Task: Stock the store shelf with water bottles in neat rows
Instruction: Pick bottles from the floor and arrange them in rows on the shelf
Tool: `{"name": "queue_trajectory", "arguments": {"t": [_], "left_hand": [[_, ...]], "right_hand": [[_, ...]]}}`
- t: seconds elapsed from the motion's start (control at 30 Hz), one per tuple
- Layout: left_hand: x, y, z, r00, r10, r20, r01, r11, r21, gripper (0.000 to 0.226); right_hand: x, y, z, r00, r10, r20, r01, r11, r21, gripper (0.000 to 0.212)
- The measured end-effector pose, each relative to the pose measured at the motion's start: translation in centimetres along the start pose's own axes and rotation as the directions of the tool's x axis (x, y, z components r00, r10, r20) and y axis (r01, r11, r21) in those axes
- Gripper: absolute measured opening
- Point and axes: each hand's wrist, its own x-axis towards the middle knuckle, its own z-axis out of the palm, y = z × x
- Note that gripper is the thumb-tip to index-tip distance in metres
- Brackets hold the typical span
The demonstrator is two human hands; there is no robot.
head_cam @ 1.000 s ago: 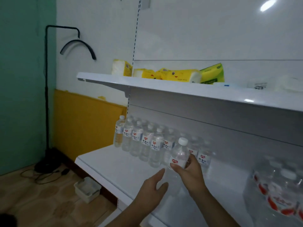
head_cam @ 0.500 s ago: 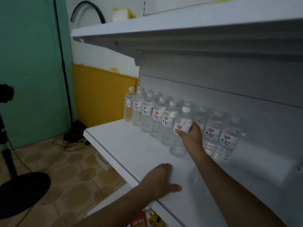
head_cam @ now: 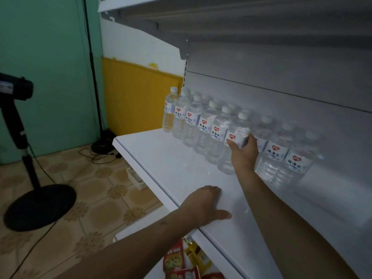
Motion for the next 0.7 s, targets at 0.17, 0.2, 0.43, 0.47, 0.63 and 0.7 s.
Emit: {"name": "queue_trajectory", "arguments": {"t": [0.17, 0.2, 0.43, 0.47, 0.63, 0.7], "left_hand": [[-0.3, 0.0, -0.3, 1.0, -0.008, 0.007, 0.008, 0.999, -0.053, 0.072], [-0.5, -0.1, -0.4, 1.0, -0.014, 0.001, 0.014, 0.996, -0.086, 0.07], [-7.1, -2.0, -1.8, 0.929, -0.154, -0.335, -0.042, 0.858, -0.511, 0.05], [-8.9, -2.8, -1.9, 0.911, -0.165, -0.377, -0.064, 0.849, -0.525, 0.048], [-17.9, -9.1, -0.5, 0.851, -0.279, -0.445, -0.051, 0.8, -0.598, 0.043], [-21.3, -12.0, 1.1, 0.831, -0.358, -0.426, 0.021, 0.786, -0.618, 0.044]], "right_hand": [[-1.0, -0.6, -1.2, 0.994, 0.085, 0.074, -0.068, 0.977, -0.2, 0.055], [-1.7, -0.8, -1.7, 0.988, 0.123, 0.088, -0.102, 0.971, -0.214, 0.056], [-12.1, -5.5, -5.0, 0.957, 0.181, 0.227, -0.175, 0.984, -0.045, 0.056], [-14.2, -6.6, -5.1, 0.954, 0.165, 0.252, -0.164, 0.986, -0.023, 0.053], [-25.1, -10.6, -3.3, 0.93, 0.032, 0.366, -0.074, 0.992, 0.101, 0.036], [-29.5, -10.0, -1.4, 0.91, -0.001, 0.415, -0.062, 0.988, 0.138, 0.036]]}}
